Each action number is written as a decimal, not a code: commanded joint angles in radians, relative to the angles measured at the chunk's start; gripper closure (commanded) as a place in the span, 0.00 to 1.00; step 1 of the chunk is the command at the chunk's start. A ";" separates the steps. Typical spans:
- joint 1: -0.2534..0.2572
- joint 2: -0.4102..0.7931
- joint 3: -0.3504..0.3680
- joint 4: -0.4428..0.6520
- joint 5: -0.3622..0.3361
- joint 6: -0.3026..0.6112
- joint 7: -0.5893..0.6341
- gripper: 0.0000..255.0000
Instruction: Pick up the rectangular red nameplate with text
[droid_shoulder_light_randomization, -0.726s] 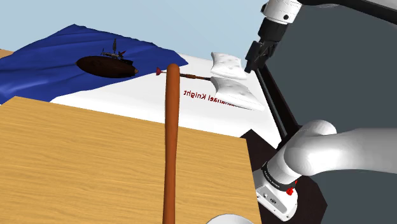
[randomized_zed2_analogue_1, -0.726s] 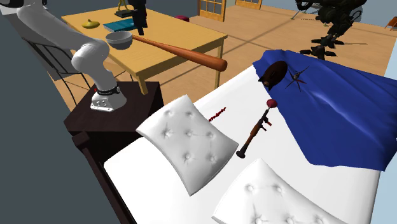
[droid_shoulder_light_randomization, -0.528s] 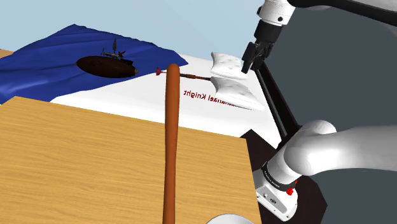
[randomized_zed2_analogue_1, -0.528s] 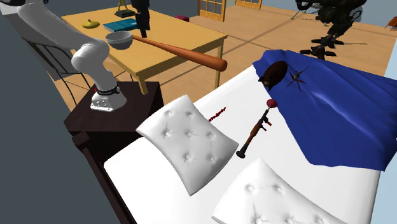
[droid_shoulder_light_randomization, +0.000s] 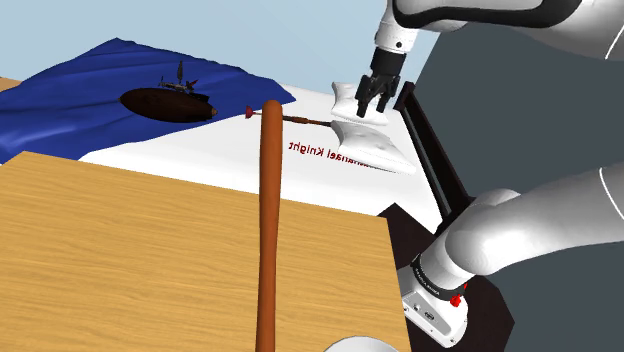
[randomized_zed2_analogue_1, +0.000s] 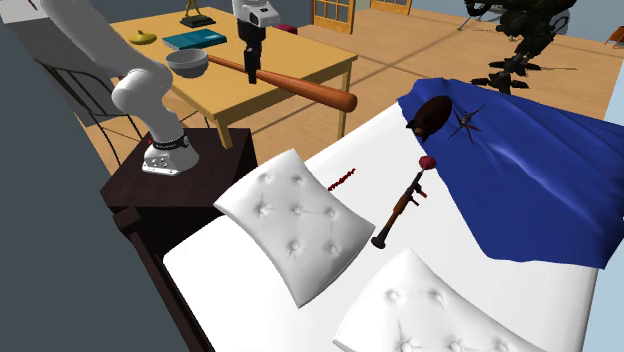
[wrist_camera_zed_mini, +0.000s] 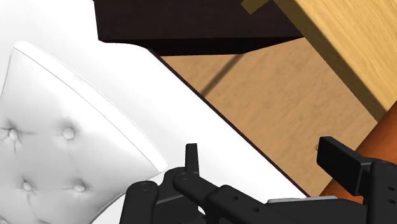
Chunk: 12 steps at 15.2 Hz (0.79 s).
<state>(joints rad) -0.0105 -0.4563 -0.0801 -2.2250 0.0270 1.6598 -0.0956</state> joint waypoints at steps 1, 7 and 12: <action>-0.007 0.079 -0.021 0.023 0.001 0.036 -0.021 0.00; -0.021 0.317 -0.063 0.131 0.029 0.103 -0.070 0.00; -0.039 0.522 -0.088 0.254 0.066 0.131 -0.111 0.00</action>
<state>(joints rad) -0.0458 0.0176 -0.1632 -2.0044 0.0840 1.7870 -0.1977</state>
